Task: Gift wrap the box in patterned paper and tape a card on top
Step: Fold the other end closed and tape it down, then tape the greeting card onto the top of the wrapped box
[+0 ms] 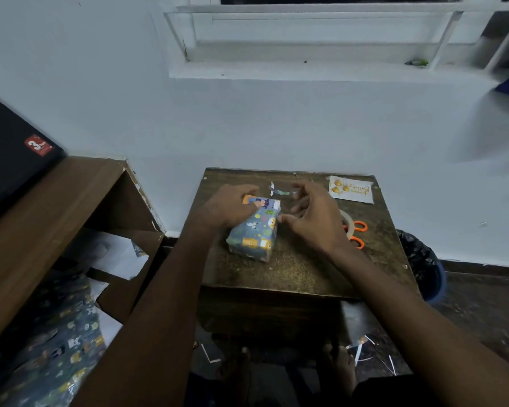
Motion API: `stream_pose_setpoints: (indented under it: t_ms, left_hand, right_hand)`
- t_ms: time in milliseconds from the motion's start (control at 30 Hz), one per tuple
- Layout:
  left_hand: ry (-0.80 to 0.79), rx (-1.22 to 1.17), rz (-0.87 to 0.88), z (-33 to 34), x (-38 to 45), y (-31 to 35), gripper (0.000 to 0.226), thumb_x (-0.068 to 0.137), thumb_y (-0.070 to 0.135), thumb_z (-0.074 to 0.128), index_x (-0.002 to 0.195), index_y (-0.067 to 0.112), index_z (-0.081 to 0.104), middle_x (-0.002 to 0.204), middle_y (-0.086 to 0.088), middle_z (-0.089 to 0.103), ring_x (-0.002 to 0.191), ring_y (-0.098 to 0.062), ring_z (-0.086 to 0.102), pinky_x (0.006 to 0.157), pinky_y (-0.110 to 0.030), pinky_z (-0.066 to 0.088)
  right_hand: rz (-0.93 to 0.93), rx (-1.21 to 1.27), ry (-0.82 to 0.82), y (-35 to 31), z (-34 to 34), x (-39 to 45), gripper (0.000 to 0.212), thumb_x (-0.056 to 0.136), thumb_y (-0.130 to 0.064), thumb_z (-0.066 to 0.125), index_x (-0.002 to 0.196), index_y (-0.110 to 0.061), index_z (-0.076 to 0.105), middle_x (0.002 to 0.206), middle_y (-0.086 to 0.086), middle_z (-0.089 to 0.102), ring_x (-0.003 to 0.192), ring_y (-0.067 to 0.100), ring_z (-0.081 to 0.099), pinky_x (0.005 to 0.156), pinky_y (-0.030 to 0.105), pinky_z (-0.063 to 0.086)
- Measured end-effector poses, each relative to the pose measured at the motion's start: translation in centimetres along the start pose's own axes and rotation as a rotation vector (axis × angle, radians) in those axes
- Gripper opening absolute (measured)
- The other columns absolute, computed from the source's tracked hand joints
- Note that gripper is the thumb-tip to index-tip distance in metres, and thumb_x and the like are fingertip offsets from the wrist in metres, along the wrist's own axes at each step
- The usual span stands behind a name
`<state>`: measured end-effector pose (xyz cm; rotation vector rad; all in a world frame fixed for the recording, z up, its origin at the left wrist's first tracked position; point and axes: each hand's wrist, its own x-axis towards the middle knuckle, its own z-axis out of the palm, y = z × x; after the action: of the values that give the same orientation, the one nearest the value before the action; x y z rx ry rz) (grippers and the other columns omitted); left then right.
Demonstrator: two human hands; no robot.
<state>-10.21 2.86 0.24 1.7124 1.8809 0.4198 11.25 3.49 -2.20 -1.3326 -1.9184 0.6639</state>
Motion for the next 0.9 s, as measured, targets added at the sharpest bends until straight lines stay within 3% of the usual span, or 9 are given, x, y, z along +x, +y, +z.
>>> stream_pose_setpoints:
  t_ms: [100,167,267,400,533,633,733,800,900]
  left_hand:
    - [0.073,0.041,-0.187,0.0,-0.5,0.0,0.034,0.099,0.048,0.064,0.129,0.034,0.067,0.143,-0.013,0.049,0.127,-0.027,0.057,0.093,-0.028,0.046]
    - [0.179,0.100,-0.278,0.0,-0.5,0.2,0.036,0.097,0.048,0.066,0.124,0.025,0.070,0.144,-0.015,0.044,0.121,-0.030,0.060,0.088,-0.029,0.044]
    - [0.260,0.139,-0.368,0.2,-0.1,0.3,0.042,0.096,0.047,0.064,0.120,0.012,0.072,0.138,-0.020,0.055,0.121,-0.033,0.061,0.083,-0.032,0.042]
    - [0.293,0.229,-0.438,-0.2,-1.2,1.0,0.049,0.098,0.051,0.063,0.127,0.012,0.068,0.132,-0.013,0.067,0.124,-0.033,0.064,0.094,-0.037,0.050]
    - [0.292,0.305,-0.464,-1.4,-2.0,0.8,0.058,0.097,0.059,0.060,0.132,0.013,0.064,0.137,-0.010,0.065,0.128,-0.030,0.060,0.100,-0.039,0.048]
    - [0.188,0.158,-0.472,-2.0,-2.2,-0.6,0.042,0.086,0.055,0.065,0.093,0.015,0.077,0.094,-0.005,0.081,0.089,-0.026,0.078,0.095,-0.041,0.059]
    - [0.118,0.034,-0.474,-2.3,-2.5,-1.3,0.041,0.088,0.046,0.067,0.063,0.014,0.073,0.059,0.000,0.074,0.058,-0.020,0.076,0.086,-0.036,0.063]
    - [0.150,0.093,-0.457,-2.7,-2.5,-1.2,0.038,0.084,0.049,0.071,0.066,0.015,0.073,0.061,0.000,0.075,0.060,-0.018,0.075,0.084,-0.034,0.061]
    - [0.247,0.217,-0.435,-3.0,-2.4,-0.5,0.050,0.082,0.059,0.075,0.098,0.012,0.072,0.100,-0.002,0.076,0.099,-0.027,0.072,0.088,-0.036,0.052]
  right_hand:
    - [0.050,0.087,-0.047,-0.6,0.5,-0.3,0.041,0.083,-0.015,0.086,0.121,-0.018,0.070,0.094,-0.006,0.071,0.080,0.008,0.070,0.076,0.037,0.064]
    - [0.100,0.225,-0.146,-1.2,0.7,-0.9,0.034,0.087,-0.030,0.084,0.118,-0.022,0.072,0.095,-0.005,0.074,0.085,0.010,0.072,0.081,0.036,0.064]
    - [0.126,0.328,-0.232,-1.9,1.1,-1.7,0.067,0.078,-0.051,0.089,0.133,-0.025,0.064,0.113,-0.010,0.071,0.100,0.005,0.068,0.090,0.028,0.057]
    - [-0.023,-0.088,-0.184,-2.1,3.1,-1.9,0.104,0.058,-0.072,0.087,0.145,-0.029,0.052,0.128,-0.005,0.048,0.121,0.013,0.041,0.101,0.031,0.036]
    - [-0.060,-0.139,-0.153,-2.2,3.5,-1.1,0.086,0.072,-0.039,0.092,0.148,-0.026,0.053,0.132,0.004,0.048,0.127,0.023,0.039,0.107,0.042,0.037]
    - [-0.103,-0.078,-0.215,-1.8,2.7,-0.4,0.079,0.073,-0.018,0.091,0.145,-0.019,0.059,0.136,0.006,0.054,0.130,0.023,0.043,0.111,0.035,0.034]
    - [-0.131,-0.072,-0.281,-1.3,2.1,0.1,0.078,0.074,-0.011,0.090,0.145,-0.020,0.058,0.139,0.003,0.054,0.131,0.020,0.044,0.107,0.027,0.031]
    - [-0.142,-0.054,-0.302,-1.1,1.9,0.4,0.078,0.075,-0.010,0.090,0.145,-0.021,0.058,0.141,0.001,0.054,0.132,0.018,0.044,0.109,0.030,0.033]
    - [-0.134,-0.045,-0.353,-0.9,1.4,0.5,0.080,0.076,-0.014,0.091,0.147,-0.022,0.055,0.145,-0.001,0.051,0.135,0.016,0.042,0.115,0.037,0.036]
